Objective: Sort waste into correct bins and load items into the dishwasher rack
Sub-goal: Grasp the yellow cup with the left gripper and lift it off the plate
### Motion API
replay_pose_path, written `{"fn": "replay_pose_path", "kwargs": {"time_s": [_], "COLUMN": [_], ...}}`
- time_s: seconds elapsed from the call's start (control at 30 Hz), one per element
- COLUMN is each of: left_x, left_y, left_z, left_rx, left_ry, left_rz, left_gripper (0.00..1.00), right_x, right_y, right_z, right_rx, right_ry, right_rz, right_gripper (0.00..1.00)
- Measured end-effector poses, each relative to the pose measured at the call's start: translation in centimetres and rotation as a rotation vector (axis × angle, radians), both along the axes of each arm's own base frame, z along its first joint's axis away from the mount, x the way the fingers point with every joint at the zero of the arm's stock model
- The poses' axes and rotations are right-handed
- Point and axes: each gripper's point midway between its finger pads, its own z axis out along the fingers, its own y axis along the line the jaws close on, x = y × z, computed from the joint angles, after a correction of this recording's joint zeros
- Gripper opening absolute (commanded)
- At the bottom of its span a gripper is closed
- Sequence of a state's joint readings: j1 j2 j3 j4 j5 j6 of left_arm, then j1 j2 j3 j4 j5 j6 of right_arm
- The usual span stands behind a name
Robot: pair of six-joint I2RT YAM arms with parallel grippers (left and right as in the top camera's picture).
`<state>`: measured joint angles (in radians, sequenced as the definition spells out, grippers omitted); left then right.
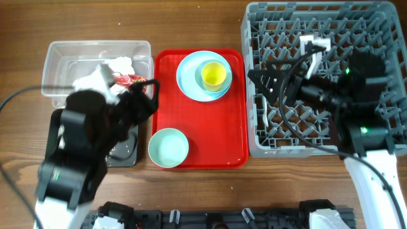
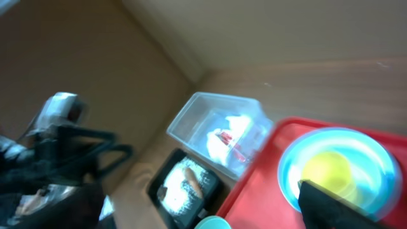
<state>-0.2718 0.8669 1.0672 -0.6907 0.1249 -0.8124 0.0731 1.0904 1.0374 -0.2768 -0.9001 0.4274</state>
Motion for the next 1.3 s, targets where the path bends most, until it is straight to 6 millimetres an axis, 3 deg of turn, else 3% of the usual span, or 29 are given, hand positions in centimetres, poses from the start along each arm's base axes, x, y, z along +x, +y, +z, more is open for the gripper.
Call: {"fn": "replay_pose_path", "kwargs": {"time_s": [0.03,0.07,0.13,0.17,0.23,0.3,0.4,0.63,0.87,0.93,1.03,1.07,1.1,1.13,1.2,1.3], "left_x": [1.9,2.4,5.7,7.3,9.3,11.2,11.9,11.7,13.0,13.3,13.5,13.5,13.6,13.7,13.8,13.9], "left_y": [-2.3,-3.2,-6.4,-7.4,-8.6,-9.6,-10.9,-14.7,-12.7,-12.7,-12.9,-12.9,-12.9,-13.0,-13.0,-13.0], "left_z": [-0.1,-1.0,-1.7,-3.6,-8.9,-12.9,-17.8,-19.1,-19.4,-19.7,-22.0,-22.9,-23.0,-22.9,-22.8,-22.7], "left_rx": [-0.011,-0.012,-0.026,-0.022,-0.015,-0.012,0.017,0.232,0.377,0.385,0.404,0.41,0.411,0.408,0.405,0.403], "left_ry": [0.045,0.097,0.188,0.247,0.38,0.438,0.522,0.428,0.38,0.378,0.412,0.427,0.427,0.419,0.417,0.411], "left_rz": [-0.105,-0.146,-0.286,-0.321,-0.357,-0.375,-0.391,-0.375,-0.24,-0.231,-0.227,-0.229,-0.229,-0.228,-0.223,-0.221], "left_gripper": [0.4,0.4,0.37,0.36,0.37,0.38,0.38,0.38,0.36,0.31,0.18,0.12,0.07,0.04,0.04,0.04], "right_x": [0.4,0.9,2.3,2.7,3.2,3.3,3.4,3.3,3.3,3.3,3.3,3.2,3.2,3.2,3.1,3.3], "right_y": [0.7,0.3,-2.6,-4.8,-7.8,-8.9,-9.7,-10.0,-10.0,-10.0,-10.0,-10.0,-10.0,-10.0,-10.0,-10.0], "right_z": [0.1,-1.3,-6.4,-8.8,-10.6,-11.2,-12.1,-15.5,-15.6,-15.6,-15.6,-15.6,-15.6,-15.6,-15.7,-15.6], "right_rx": [0.032,0.019,-0.102,-0.19,-0.328,-0.388,-0.433,-0.513,-0.535,-0.538,-0.539,-0.539,-0.539,-0.54,-0.548,-0.551], "right_ry": [0.006,0.08,0.284,0.356,0.361,0.36,0.374,0.473,0.457,0.454,0.455,0.455,0.456,0.457,0.456,0.442], "right_rz": [0.055,0.019,-0.22,-0.357,-0.498,-0.545,-0.57,-0.541,-0.524,-0.521,-0.52,-0.52,-0.52,-0.52,-0.518,-0.512], "right_gripper": [0.6,0.58,0.53,0.48,0.48,0.53,0.6,0.62,0.63,0.63,0.64,0.7,0.82,0.87,1.0,1.0]}}
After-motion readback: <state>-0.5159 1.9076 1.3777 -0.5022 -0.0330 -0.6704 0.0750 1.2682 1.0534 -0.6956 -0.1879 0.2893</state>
